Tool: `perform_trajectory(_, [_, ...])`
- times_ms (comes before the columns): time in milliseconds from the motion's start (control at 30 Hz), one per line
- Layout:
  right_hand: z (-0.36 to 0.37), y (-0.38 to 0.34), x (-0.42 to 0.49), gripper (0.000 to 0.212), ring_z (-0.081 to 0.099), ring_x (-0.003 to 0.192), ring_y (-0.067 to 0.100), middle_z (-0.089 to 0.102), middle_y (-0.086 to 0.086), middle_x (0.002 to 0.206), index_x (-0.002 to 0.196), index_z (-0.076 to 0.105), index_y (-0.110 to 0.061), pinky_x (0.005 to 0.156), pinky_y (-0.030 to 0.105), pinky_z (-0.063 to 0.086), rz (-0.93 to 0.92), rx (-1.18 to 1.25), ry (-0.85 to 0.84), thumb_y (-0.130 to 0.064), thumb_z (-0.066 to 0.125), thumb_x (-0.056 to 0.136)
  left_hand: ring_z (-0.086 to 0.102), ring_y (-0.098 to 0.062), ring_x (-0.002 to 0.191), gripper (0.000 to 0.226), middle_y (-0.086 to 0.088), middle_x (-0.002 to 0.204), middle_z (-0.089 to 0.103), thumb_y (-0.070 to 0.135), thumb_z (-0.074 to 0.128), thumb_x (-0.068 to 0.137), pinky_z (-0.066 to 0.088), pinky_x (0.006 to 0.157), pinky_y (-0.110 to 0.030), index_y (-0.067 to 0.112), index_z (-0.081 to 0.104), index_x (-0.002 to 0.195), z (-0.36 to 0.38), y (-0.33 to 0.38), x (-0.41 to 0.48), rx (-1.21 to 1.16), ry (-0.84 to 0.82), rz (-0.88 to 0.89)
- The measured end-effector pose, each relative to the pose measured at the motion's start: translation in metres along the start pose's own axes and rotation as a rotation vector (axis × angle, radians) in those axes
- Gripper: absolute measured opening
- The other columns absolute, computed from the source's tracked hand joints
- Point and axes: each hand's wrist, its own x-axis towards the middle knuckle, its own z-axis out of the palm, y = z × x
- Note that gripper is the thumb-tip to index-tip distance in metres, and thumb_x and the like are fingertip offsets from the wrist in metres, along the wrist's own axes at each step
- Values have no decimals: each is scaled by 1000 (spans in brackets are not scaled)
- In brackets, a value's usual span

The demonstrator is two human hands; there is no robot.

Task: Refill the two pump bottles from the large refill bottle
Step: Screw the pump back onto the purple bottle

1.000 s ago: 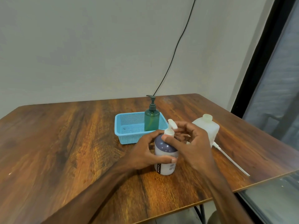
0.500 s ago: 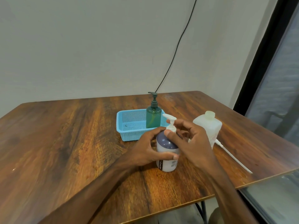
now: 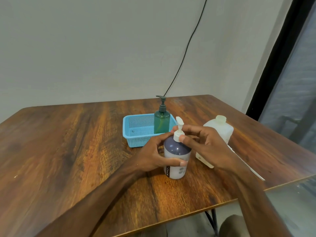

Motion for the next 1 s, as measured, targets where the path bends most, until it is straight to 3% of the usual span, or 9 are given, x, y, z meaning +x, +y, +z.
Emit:
perform_trajectory(100, [-10,-7,7,34,67,117,11,70,-7,128,132,66,-16,97,32,57,50,81,-218,-22,61,99,69,-21,124,69,1,130,74,8,95,74,56,107,-53,27,66,134,-3,2,-1,-21,-26,-9])
perform_trajectory(167, [-8,-7,10,32,69,115,14,72,-4,125,130,67,-15,97,33,57,59,107,-250,-20,61,99,70,-24,124,68,-3,131,74,-2,91,76,56,108,-51,20,65,136,-7,4,-2,-48,-57,-6])
perform_trajectory(300, [7,2,7,27,72,107,14,76,-6,114,120,74,-22,94,44,59,46,64,-76,-30,65,96,69,-24,127,74,-3,134,72,-6,88,78,57,107,-45,18,61,143,-10,7,-5,-56,-70,11])
perform_trajectory(367, [17,6,2,27,72,102,10,77,-8,110,118,76,-22,90,41,61,25,41,52,-32,66,95,69,-17,125,76,4,133,73,-2,90,77,59,103,-36,21,61,143,-7,5,-6,-34,-41,8])
perform_trajectory(533, [35,16,-8,31,72,100,3,76,-14,111,119,75,-25,84,35,63,17,-29,293,-40,68,93,71,-8,120,71,14,127,74,17,97,73,60,101,-33,31,65,135,3,1,-9,62,69,34])
perform_trajectory(667, [47,21,-8,35,71,101,7,74,-12,115,121,74,-26,85,37,62,39,-93,426,-44,67,92,69,7,111,60,34,114,72,20,97,74,56,87,-13,46,64,117,9,1,-12,140,148,48])
perform_trajectory(833, [62,17,-7,32,68,102,8,74,-8,116,119,74,-24,86,29,60,8,-209,574,-42,67,93,64,5,120,69,22,127,71,51,93,69,53,100,-17,40,64,130,12,-1,-15,202,230,61])
perform_trajectory(933, [65,13,-9,32,67,100,7,74,-8,115,119,74,-25,84,18,56,12,-243,605,-42,67,93,62,15,114,56,36,115,68,39,95,74,50,90,-7,51,60,116,11,0,-17,234,229,38])
perform_trajectory(1000, [60,10,-9,31,67,99,6,74,-10,113,119,74,-28,84,24,58,22,-231,556,-44,68,92,63,18,109,55,43,108,67,35,95,75,51,84,-7,53,58,111,10,2,-16,210,211,0])
